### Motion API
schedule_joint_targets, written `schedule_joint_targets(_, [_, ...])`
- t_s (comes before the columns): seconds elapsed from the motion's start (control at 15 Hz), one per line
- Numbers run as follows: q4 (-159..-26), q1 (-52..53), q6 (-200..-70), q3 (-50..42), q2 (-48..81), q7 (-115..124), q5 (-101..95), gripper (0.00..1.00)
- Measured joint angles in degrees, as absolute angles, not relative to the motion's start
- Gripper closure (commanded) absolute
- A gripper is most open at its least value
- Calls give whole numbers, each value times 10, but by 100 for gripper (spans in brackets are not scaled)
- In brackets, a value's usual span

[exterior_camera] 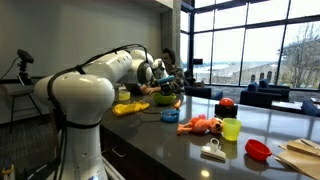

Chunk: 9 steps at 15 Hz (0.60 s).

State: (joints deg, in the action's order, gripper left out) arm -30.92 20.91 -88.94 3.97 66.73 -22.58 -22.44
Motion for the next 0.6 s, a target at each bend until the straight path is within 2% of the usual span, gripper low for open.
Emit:
schedule_joint_targets(0.33, [-296, 209, -886, 40, 667, -226, -224, 100])
schedule_joint_targets(0.4, [-293, 209, -885, 40, 667, -226, -224, 91])
schedule_joint_targets(0.47, [-287, 211, -880, 37, 667, -226, -219, 73])
schedule_joint_targets(0.6, [-272, 215, -863, 28, 668, -226, -206, 63])
